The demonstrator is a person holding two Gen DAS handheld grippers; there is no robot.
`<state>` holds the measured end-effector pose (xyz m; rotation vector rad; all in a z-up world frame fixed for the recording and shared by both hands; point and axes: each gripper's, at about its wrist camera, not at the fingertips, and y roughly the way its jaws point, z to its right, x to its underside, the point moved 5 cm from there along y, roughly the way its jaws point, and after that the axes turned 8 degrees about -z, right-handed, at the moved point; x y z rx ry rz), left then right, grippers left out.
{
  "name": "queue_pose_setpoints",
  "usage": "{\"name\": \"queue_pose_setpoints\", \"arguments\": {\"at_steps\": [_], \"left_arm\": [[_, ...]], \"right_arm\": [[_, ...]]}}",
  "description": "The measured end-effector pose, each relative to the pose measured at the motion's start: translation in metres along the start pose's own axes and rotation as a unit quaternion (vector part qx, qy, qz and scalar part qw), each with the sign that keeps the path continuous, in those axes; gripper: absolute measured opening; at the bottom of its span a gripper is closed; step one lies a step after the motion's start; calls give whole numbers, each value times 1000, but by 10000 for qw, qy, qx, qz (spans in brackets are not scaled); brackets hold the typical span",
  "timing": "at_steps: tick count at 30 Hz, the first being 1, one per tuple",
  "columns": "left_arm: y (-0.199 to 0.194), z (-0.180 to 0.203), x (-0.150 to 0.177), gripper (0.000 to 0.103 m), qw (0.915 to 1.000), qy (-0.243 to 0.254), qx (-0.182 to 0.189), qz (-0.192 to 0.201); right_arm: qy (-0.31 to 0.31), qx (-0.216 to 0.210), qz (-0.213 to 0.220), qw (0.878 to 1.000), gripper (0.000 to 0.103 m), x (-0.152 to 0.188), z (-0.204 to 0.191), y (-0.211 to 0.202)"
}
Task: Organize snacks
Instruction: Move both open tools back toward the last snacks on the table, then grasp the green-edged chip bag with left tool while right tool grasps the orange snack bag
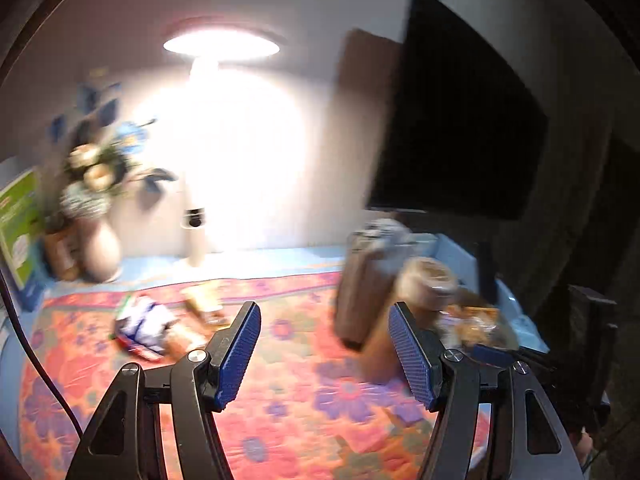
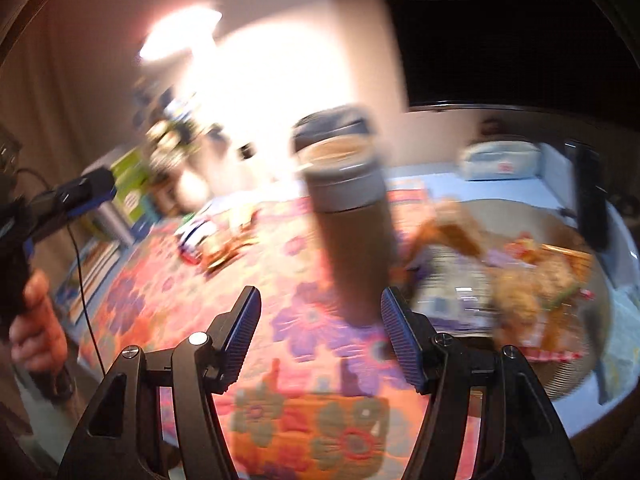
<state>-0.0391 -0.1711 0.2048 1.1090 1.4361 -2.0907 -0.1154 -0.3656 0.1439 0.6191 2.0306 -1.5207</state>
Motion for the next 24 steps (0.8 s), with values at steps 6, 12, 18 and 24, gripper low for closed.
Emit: {"name": "queue_pose_setpoints", "arguments": {"at_steps": [6, 12, 18, 24], "left_arm": [[0, -92, 11, 63, 9967, -615, -523, -85], [16, -159, 31, 65, 9915, -1022, -766, -263], [57, -209, 36, 83, 9885, -1118, -920, -437], [107, -254, 31, 83, 9845, -1274, -937, -755]], "right_arm": [[-490, -234, -577, 9969, 62, 1, -58, 57], [-658, -557, -1132, 9898, 62, -1, -92, 112], [-370, -919, -1528, 9833, 62, -17, -103, 161], [7, -1126, -1785, 9775, 63, -32, -108, 203]]}}
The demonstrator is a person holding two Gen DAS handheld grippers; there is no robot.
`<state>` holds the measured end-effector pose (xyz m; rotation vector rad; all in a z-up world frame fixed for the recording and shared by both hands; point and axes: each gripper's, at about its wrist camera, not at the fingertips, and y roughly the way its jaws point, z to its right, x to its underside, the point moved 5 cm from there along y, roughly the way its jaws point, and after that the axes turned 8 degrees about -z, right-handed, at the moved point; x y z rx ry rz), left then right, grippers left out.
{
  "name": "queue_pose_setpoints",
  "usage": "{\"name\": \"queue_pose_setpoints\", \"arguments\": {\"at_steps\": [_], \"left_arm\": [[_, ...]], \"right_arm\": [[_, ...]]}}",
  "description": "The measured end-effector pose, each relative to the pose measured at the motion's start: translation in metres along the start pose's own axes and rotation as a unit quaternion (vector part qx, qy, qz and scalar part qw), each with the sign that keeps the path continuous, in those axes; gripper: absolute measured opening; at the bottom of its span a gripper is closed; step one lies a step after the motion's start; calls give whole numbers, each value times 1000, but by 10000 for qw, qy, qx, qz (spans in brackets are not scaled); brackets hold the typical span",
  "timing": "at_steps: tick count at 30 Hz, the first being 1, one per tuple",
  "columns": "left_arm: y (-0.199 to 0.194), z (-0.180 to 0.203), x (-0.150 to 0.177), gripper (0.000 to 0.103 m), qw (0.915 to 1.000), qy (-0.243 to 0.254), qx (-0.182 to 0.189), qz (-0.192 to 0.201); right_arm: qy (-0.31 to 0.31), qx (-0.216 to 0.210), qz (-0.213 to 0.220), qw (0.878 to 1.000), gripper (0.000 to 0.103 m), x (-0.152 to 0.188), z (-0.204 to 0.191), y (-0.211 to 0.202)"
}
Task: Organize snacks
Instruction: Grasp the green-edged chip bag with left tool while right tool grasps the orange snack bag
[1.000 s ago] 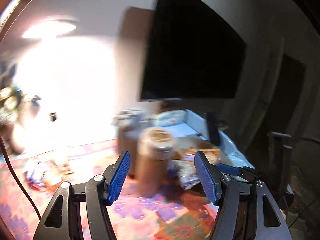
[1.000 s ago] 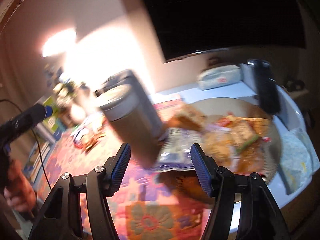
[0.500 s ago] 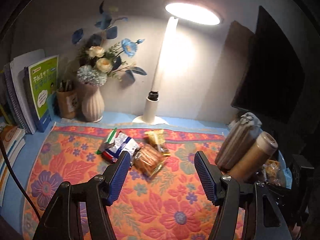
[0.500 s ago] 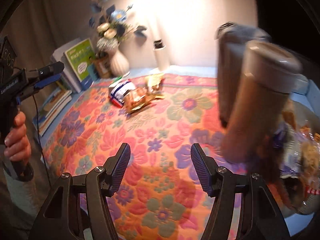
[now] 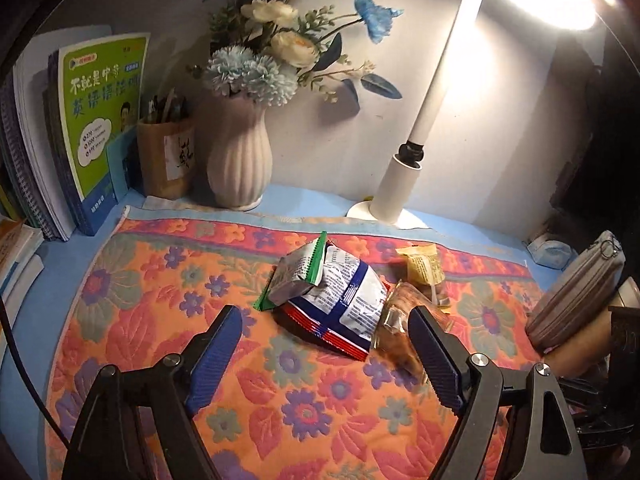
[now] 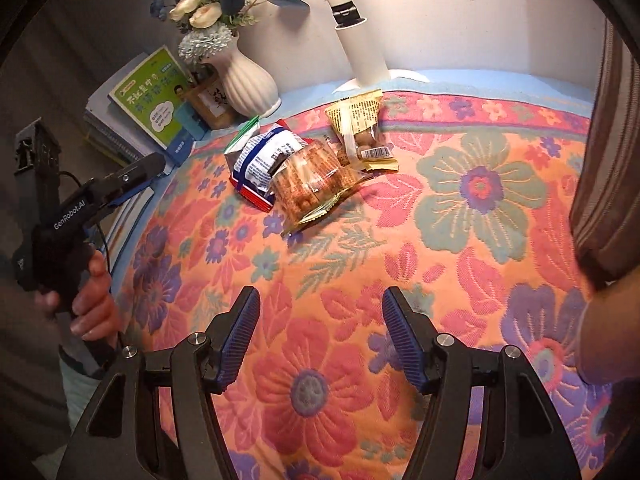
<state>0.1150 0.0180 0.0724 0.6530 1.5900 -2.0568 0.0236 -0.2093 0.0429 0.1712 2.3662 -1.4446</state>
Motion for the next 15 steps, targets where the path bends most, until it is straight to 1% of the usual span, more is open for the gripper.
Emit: {"name": "queue_pose_setpoints", "arguments": {"at_steps": [1, 4, 6, 10, 11, 12, 13, 14, 15], "left_arm": [[8, -3, -4, 83, 10000, -6, 25, -44], [35, -7, -16, 83, 9997, 71, -97, -209], [52, -9, -21, 83, 9994, 92, -96, -323], [79, -18, -28, 83, 9990, -84, -55, -446], [83, -20, -29, 82, 9989, -116, -55, -447], [88, -22, -30, 80, 9988, -139, -41, -466], [91, -24, -30, 73, 9986, -154, -19, -498], [95, -25, -30, 65, 9983, -173, 15, -560], [98, -27, -30, 64, 9981, -203, 59, -587]], "right_arm": [[56, -6, -16, 10000, 64, -4, 0, 6], [216, -61, -41, 9997, 65, -18, -1, 20], [316, -96, -47, 9994, 66, -26, -1, 29], [600, -162, 49, 9981, 67, -45, 3, 43], [698, -177, 91, 9974, 70, -50, 6, 46], [809, -184, 135, 9965, 73, -55, 8, 49], [899, -195, 178, 9956, 78, -59, 11, 52], [992, -204, 217, 9946, 78, -63, 13, 55], [1052, -190, 240, 9940, 78, -67, 14, 59]]}}
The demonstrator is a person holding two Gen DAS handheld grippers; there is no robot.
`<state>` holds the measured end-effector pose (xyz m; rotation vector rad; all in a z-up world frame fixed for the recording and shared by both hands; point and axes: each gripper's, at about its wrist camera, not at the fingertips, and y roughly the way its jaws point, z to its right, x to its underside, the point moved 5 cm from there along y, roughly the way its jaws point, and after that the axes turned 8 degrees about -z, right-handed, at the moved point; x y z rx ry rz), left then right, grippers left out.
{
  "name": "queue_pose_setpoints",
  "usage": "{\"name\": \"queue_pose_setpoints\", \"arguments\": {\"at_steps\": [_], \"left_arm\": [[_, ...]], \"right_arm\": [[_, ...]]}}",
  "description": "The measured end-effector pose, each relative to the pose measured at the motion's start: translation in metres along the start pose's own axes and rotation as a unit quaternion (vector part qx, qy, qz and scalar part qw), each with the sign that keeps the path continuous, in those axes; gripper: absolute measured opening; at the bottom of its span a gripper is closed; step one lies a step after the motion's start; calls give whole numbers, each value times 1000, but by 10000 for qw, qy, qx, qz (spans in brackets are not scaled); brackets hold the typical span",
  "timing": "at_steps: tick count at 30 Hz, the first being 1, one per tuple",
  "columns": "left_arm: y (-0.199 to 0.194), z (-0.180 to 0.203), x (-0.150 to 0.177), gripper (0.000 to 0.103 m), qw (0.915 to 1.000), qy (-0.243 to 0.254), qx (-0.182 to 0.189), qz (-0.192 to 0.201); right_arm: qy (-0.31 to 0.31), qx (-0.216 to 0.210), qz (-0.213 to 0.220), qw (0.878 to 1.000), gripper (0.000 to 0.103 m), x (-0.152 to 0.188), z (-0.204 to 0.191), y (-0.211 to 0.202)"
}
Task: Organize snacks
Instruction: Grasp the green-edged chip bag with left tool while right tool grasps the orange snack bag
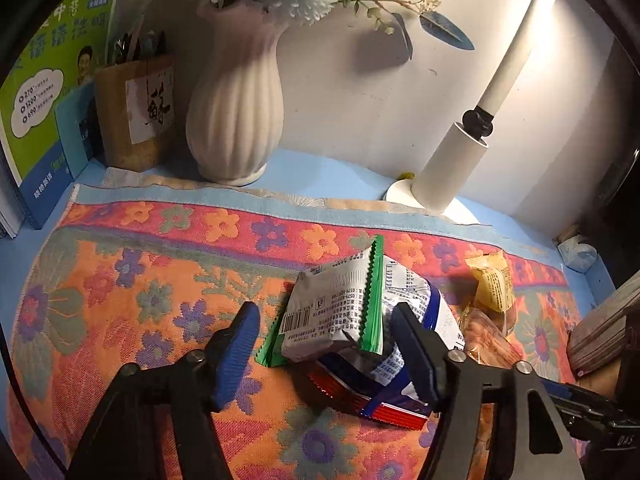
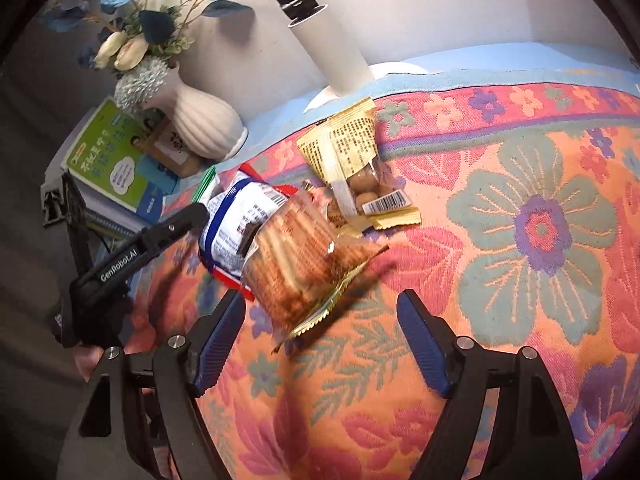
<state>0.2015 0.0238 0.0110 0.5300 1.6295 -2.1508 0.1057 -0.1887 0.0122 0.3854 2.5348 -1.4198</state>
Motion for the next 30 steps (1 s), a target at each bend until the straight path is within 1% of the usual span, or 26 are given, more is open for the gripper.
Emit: {"name": "queue_pose_setpoints", "arguments": {"at_steps": [3, 5, 7, 11, 15, 17, 20, 22, 24, 27, 28, 30], "left_arm": [[5, -7, -2, 57, 9997, -168, 174, 11], [6, -10, -3, 44, 9990, -255, 376, -12], [7, -13, -3, 38, 9983, -351, 457, -20], [5, -17, -4, 32, 9985, -369, 394, 56], [2, -21, -3, 28, 9984, -431, 330, 131], [1, -23, -3, 22, 9982, -492, 308, 149], [1, -26, -3, 18, 9978, -567, 292, 160], [-1, -27, -2, 16, 9979, -562, 254, 187], [-4, -26, -1, 16, 9982, -516, 178, 250], [-13, -21, 2, 16, 9983, -389, 3, 427], [-17, -20, 3, 16, 9981, -365, -35, 486], [-24, -18, 5, 16, 9977, -305, -61, 594]], "right_arm": [[141, 89, 15, 9999, 78, -9, 4, 14], [109, 150, 104, 9998, 81, -12, 1, 19], [-6, 250, 177, 9995, 81, -16, -4, 24], [-187, 414, 258, 9986, 88, -18, -12, 34], [-322, 517, 357, 9975, 89, -17, -17, 39], [-340, 540, 426, 9971, 89, -16, -17, 41], [-407, 641, 494, 9959, 89, -15, -18, 42], [-501, 762, 541, 9944, 86, -13, -21, 43], [-584, 779, 569, 9936, 78, -10, -23, 42], [-622, 801, 629, 9928, 62, -4, -24, 35], [-644, 803, 619, 9928, 60, -2, -24, 33], [-697, 798, 526, 9930, 60, 6, -24, 29]]}}
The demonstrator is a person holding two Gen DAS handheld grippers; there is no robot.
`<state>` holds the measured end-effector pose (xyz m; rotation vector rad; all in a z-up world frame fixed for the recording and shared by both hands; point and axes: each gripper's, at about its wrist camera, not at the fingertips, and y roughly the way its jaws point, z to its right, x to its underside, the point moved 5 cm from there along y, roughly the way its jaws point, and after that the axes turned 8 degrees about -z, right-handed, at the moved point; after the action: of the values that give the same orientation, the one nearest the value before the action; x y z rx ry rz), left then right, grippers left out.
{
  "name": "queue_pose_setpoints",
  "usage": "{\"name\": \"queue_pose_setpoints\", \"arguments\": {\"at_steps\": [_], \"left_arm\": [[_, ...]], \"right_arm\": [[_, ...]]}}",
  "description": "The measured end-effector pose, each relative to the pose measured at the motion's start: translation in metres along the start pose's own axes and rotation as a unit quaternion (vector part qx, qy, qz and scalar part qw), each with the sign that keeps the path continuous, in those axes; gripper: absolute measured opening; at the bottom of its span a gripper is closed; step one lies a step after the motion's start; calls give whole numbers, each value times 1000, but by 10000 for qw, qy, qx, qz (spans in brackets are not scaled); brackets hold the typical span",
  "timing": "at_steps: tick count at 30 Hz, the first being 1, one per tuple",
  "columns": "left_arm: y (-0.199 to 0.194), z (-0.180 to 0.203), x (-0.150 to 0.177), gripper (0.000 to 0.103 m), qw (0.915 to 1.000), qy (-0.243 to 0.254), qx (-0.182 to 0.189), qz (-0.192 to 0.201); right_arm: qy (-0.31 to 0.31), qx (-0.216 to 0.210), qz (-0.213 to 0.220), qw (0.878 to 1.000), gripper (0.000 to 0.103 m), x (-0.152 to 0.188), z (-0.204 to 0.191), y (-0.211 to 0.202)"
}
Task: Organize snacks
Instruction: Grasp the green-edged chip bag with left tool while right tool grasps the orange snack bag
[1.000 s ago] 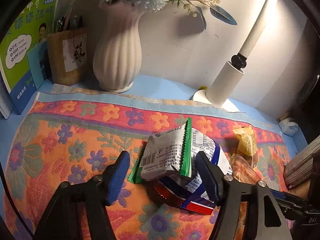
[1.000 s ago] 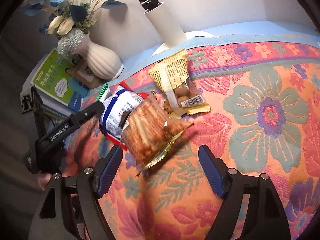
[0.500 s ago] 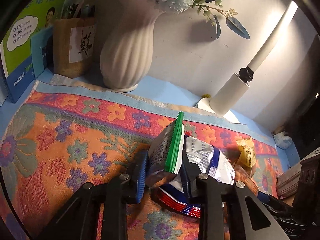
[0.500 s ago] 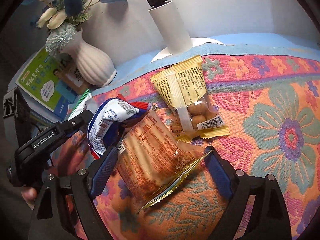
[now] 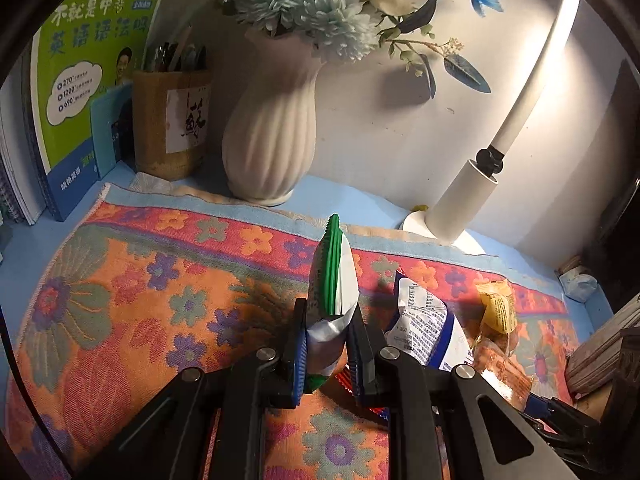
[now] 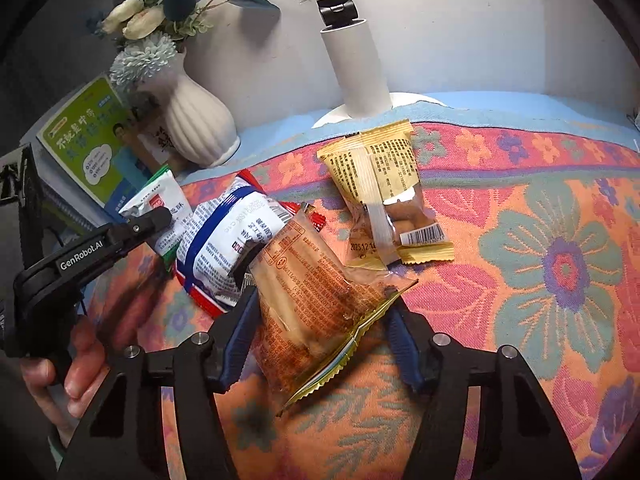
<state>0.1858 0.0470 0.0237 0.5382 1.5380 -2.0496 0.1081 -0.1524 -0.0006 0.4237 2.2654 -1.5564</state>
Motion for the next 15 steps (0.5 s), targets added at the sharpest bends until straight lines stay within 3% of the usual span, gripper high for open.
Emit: {"name": "queue_pose_setpoints", "arguments": {"at_steps": [8, 15], "left_arm": [[-32, 26, 24, 16, 9997, 196, 149, 38], [-68, 66, 87, 16, 9981, 605, 60, 132]], "right_arm": [[-22, -218, -262, 9994, 59, 54, 3, -37], [-448, -421, -552, 9966, 59, 110, 20, -74]]}}
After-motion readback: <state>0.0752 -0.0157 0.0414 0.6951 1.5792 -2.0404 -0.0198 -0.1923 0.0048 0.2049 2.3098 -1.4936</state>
